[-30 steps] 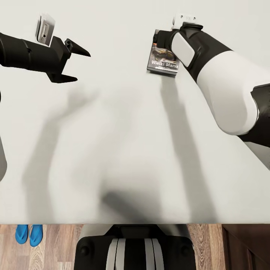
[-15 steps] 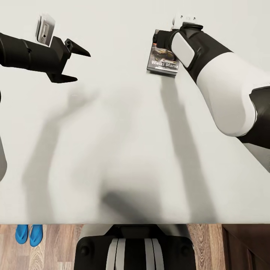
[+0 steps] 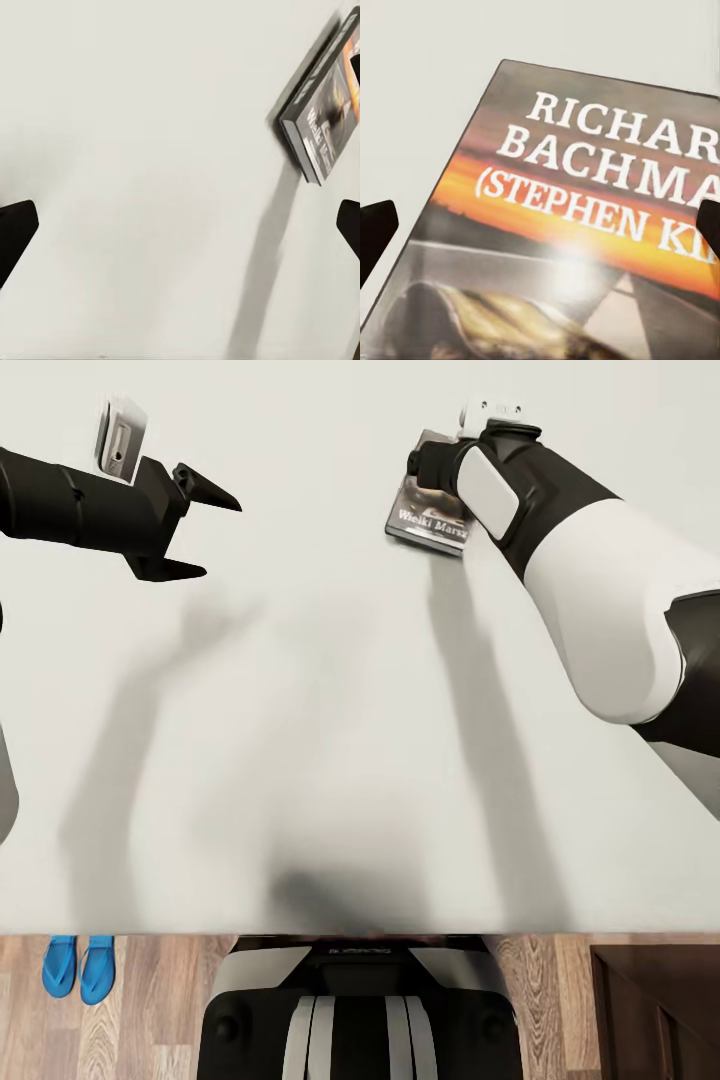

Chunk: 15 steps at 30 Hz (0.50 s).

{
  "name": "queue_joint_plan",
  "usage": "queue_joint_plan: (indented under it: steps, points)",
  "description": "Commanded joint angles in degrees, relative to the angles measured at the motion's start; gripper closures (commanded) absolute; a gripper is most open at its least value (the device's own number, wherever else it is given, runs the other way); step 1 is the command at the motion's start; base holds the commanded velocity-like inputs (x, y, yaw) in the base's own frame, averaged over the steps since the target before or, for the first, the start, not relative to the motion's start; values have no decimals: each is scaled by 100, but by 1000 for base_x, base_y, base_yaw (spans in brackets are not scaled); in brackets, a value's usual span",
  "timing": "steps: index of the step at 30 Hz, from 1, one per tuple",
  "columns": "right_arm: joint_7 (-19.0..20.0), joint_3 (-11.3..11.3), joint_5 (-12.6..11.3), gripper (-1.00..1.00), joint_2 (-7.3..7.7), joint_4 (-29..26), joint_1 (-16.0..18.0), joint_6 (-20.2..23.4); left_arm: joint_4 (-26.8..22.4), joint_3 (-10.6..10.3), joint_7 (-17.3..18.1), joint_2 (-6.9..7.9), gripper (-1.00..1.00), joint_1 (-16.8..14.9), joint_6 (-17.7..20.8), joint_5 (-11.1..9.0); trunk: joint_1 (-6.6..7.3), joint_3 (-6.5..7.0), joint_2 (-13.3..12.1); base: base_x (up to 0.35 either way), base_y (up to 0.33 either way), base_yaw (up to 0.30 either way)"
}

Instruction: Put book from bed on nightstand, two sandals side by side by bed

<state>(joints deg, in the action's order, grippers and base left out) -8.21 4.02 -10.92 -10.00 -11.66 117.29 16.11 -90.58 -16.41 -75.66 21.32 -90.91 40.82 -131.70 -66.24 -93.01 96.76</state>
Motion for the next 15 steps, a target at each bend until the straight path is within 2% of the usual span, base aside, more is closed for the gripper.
queue_joint_plan:
  steps: [1,15]
  points:
    - [-36,1,-94,-100,0,313,-1,32,-2,-3,-37,3,-100,-6,49,-20,1,-3,1,-130,0,0]
    - [-40,-7,-94,-100,0,308,64,121,-2,-2,-36,-22,-100,-6,49,-15,1,-3,1,-39,0,0]
